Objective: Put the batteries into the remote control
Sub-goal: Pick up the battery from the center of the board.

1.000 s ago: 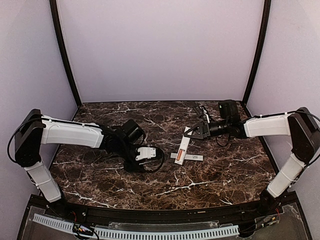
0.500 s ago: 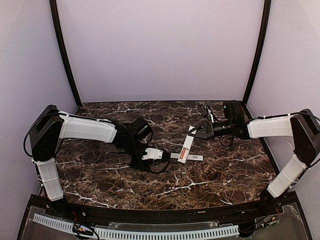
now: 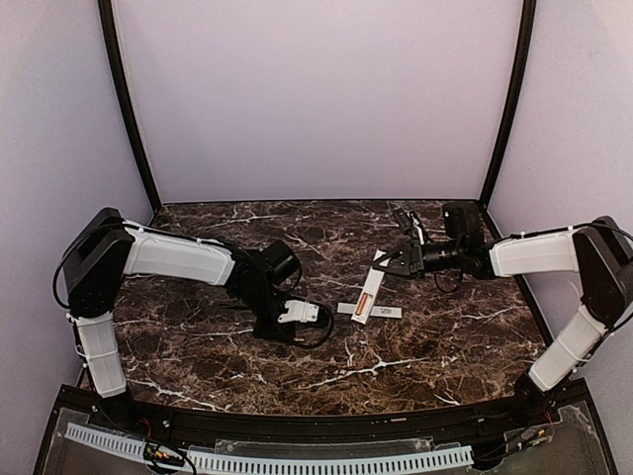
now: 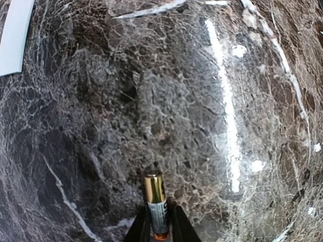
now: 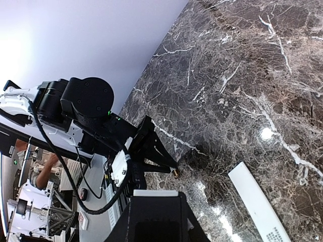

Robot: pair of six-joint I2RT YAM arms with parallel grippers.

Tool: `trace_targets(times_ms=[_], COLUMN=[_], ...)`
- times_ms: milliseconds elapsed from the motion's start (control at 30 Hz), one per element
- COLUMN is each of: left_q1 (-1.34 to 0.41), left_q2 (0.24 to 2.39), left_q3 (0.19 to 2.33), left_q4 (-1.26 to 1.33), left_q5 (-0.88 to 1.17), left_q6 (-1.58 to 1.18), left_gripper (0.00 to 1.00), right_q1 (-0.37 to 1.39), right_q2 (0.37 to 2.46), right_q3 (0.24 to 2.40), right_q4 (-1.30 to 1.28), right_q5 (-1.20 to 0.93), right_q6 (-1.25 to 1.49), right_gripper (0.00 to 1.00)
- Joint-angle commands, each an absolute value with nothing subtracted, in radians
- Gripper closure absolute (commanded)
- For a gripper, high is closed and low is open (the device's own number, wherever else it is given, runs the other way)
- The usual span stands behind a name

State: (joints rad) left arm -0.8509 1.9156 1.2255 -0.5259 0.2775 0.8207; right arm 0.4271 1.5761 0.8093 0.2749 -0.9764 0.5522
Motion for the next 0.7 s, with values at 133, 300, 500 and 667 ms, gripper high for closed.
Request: trace_targets(times_ms=[133, 300, 500, 667], left_q1=[-0.856, -0.859, -0.891, -0.925], left_q2=[1.735, 1.623, 1.547, 1.584], left_q3=[1.107, 1.093, 1.18, 1.264], left_q4=[-0.46, -0.389, -0.414, -0.452], left_q5=[0.284, 0.257, 0.168, 0.225], left_q6=[0.57, 0.317, 0.06, -0.098], left_gripper=[0.99, 1.0, 1.0, 1.0], right_q1=[0.424, 0.438, 0.472, 0.518], right_q2=[1.612, 1.637, 1.652, 1.671], right_q3=[0.778, 0.742, 0.728, 0.73], right_q4=[0.423, 0.565, 0.65, 0.699], right_q5=[-0.963, -0.933, -0.883, -0.831], right_q6=[0.666, 0.779, 0.869, 0.928], right_gripper=[1.0, 1.0, 1.0, 1.0])
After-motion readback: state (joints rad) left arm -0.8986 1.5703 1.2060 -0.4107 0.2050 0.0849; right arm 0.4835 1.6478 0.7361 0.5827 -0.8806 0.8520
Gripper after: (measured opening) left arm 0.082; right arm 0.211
